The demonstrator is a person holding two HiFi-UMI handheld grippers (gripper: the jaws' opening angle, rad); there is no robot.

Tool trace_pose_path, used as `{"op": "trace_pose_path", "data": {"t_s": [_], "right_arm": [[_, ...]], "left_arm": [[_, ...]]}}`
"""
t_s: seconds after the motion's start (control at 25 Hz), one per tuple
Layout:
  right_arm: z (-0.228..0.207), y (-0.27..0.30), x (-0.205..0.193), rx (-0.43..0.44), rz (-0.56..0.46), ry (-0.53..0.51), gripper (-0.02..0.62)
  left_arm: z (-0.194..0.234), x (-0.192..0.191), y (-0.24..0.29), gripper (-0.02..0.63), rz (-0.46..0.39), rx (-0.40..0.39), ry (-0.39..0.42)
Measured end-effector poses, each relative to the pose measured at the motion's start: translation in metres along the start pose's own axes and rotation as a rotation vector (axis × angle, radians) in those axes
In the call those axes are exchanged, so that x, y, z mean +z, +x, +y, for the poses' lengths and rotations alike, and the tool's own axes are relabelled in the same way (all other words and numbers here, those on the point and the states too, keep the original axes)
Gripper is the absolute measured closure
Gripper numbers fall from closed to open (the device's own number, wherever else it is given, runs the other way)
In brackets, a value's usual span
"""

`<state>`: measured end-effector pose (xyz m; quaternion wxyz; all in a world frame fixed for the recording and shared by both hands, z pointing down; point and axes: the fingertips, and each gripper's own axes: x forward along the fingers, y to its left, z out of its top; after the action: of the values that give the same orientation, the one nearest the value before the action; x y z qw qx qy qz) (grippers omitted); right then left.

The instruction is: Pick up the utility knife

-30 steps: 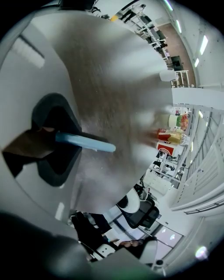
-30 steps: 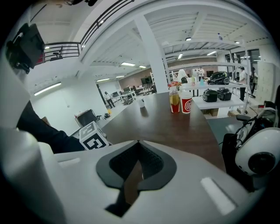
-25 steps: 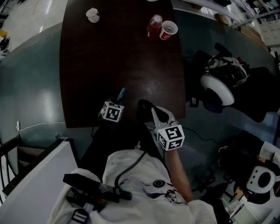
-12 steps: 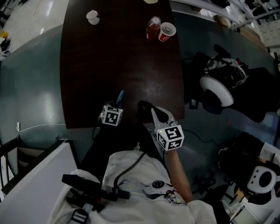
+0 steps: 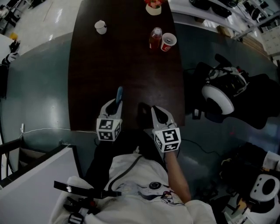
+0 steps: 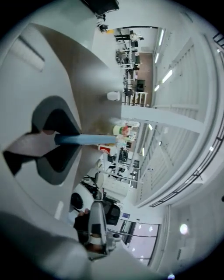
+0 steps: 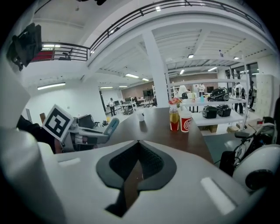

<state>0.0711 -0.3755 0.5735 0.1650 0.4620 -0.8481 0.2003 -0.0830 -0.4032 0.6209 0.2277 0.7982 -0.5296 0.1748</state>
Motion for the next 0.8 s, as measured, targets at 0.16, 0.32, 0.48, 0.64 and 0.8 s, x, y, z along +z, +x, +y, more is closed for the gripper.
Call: {"op": "trace_pose_path", "data": {"t_s": [0.16, 0.32, 0.48, 0.64, 0.8], "right_arm": [[0.003, -0.006, 0.032, -0.014, -0.087, -0.035, 0.594], [0.000, -0.013, 0.063, -0.034, -0.176, -0.056, 0.594], [0.000, -0.021, 0.082, -0.036, -0.226, -0.069, 0.594], [0.003, -0.029, 0.089, -0.033, -0.253, -0.078, 0.594], [0.009, -0.035, 0.092, -0.035, -0.272, -0.086, 0.594]], "left_arm": [[-0.005, 0.064, -0.033, 0.538, -0.194, 0.036, 0.041], [-0.011, 0.110, -0.058, 0.537, -0.321, 0.068, 0.104], [-0.018, 0.127, -0.072, 0.538, -0.371, 0.094, 0.132], [-0.025, 0.134, -0.086, 0.537, -0.403, 0.104, 0.142], [-0.029, 0.140, -0.101, 0.537, -0.441, 0.107, 0.151]]}}
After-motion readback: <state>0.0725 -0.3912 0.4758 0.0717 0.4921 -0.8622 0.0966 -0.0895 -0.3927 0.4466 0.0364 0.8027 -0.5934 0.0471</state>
